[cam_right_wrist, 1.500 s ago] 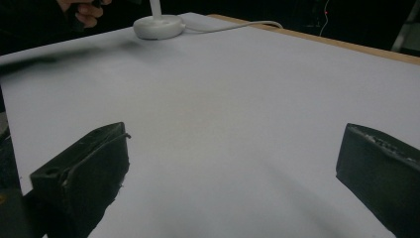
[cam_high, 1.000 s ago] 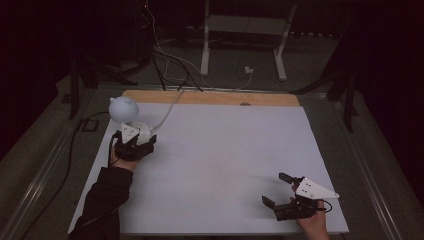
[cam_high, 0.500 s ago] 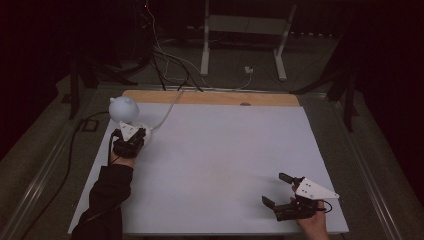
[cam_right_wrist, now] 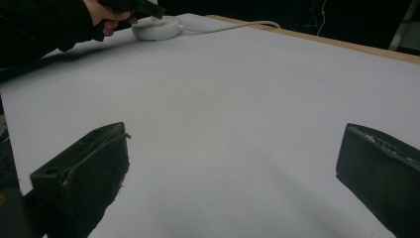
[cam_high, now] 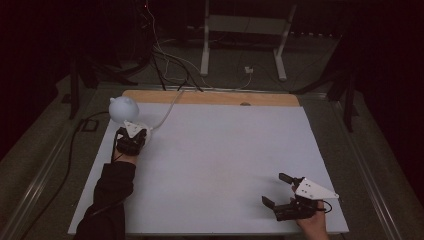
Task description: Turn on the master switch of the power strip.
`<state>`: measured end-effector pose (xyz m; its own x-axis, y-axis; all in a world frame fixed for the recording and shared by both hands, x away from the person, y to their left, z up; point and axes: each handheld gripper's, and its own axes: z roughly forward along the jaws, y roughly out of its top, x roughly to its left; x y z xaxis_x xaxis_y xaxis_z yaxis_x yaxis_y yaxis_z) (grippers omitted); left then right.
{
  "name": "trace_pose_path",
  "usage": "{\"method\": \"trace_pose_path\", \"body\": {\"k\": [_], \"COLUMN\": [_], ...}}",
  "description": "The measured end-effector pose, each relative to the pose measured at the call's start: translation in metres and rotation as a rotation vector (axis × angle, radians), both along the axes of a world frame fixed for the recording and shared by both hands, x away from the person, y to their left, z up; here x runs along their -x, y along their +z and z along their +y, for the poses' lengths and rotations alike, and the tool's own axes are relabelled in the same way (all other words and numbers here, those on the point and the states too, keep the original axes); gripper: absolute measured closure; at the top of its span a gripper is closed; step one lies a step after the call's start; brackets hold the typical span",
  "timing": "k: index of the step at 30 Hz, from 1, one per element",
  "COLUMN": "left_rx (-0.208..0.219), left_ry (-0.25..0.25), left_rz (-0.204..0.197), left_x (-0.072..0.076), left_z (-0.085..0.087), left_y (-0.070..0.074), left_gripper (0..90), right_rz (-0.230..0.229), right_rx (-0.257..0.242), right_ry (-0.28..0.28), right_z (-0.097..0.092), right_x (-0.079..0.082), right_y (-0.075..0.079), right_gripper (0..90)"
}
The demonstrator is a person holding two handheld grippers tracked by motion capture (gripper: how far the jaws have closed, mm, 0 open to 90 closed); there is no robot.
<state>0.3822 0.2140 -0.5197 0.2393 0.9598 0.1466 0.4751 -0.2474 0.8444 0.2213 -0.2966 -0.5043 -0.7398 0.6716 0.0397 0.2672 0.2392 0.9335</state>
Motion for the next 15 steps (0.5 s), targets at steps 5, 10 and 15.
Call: {"method": "trace_pose_path", "body": {"k": [5,10,15], "left_rx": [-0.029,-0.053,-0.041], "left_ry": [0.014,0.043,0.024], "left_rz": [0.001,0.011,0.014], "left_x": [-0.0026,-0.004,-0.0044], "left_z": [-0.0012,0.0003,0.0008], "left_y": [-0.0046,-0.0077,-0.0076], "left_gripper": [90.0,90.0,90.0], "right_rz": [0.001,0.0,0.001], "right_rx": [-0.001,0.0,0.001], "right_ry": [0.003,0.004,0.006], "right_z": [-0.0004,-0.0004,-0.0006], "right_x": [-0.0004,0.0,-0.0004], "right_y": [-0.0006,-0.0003,-0.0008], "right_gripper": [0.0,0.0,0.0]}}
